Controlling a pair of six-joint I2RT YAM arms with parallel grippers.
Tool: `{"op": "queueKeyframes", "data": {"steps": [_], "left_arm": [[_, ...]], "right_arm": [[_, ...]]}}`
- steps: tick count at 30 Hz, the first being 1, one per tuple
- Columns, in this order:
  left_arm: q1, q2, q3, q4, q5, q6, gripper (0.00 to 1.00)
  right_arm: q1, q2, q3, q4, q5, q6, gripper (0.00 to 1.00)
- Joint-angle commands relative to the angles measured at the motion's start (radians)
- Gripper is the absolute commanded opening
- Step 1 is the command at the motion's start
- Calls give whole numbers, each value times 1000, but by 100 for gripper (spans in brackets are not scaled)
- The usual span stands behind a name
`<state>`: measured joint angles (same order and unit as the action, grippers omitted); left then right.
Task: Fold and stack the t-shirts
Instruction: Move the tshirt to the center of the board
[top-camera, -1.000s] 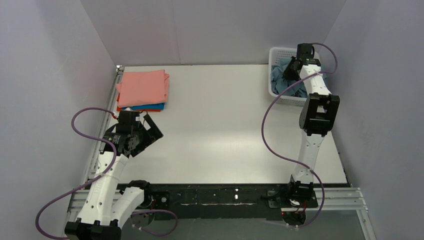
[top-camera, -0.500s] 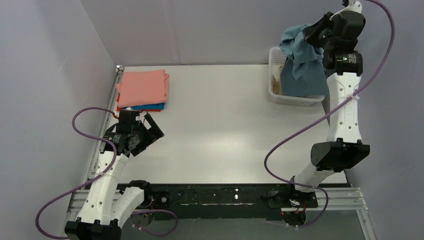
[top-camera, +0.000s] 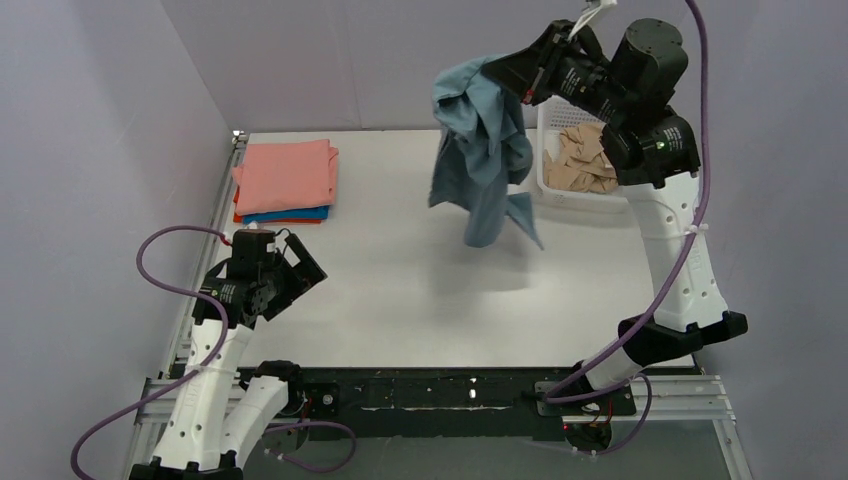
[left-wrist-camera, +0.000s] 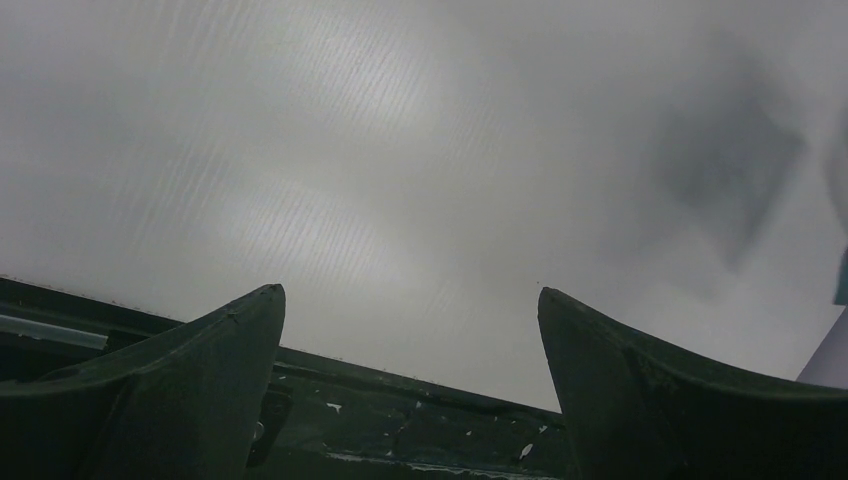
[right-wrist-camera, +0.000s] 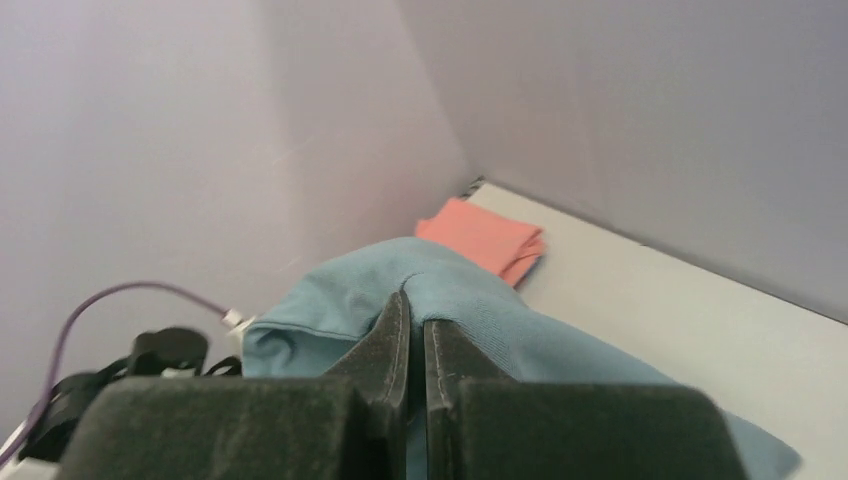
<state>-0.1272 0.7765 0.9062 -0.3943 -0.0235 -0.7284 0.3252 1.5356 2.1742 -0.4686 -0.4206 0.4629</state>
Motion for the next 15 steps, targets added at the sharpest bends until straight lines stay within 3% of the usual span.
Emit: {"op": "queueKeyframes", "data": {"steps": [1,6,11,13,15], "left_arm": [[3,-24,3,-141,-26,-11,100],[2,-55,23,-225,-70,-11,100],[2,-65,22,-273,-70,-7,100],[2,-60,18,-290,-60,-4,99],[3,-52,8,-299,-37,0,100]], "right_arm": [[101,-41,29,115,-104,1,1],[114,-124,-292,279,-61,76,1],[110,-282,-877,536,50,146,1],[104,-311,-1060,532,117,138,3],[88,-325,-1188,481,183,128,12]]}}
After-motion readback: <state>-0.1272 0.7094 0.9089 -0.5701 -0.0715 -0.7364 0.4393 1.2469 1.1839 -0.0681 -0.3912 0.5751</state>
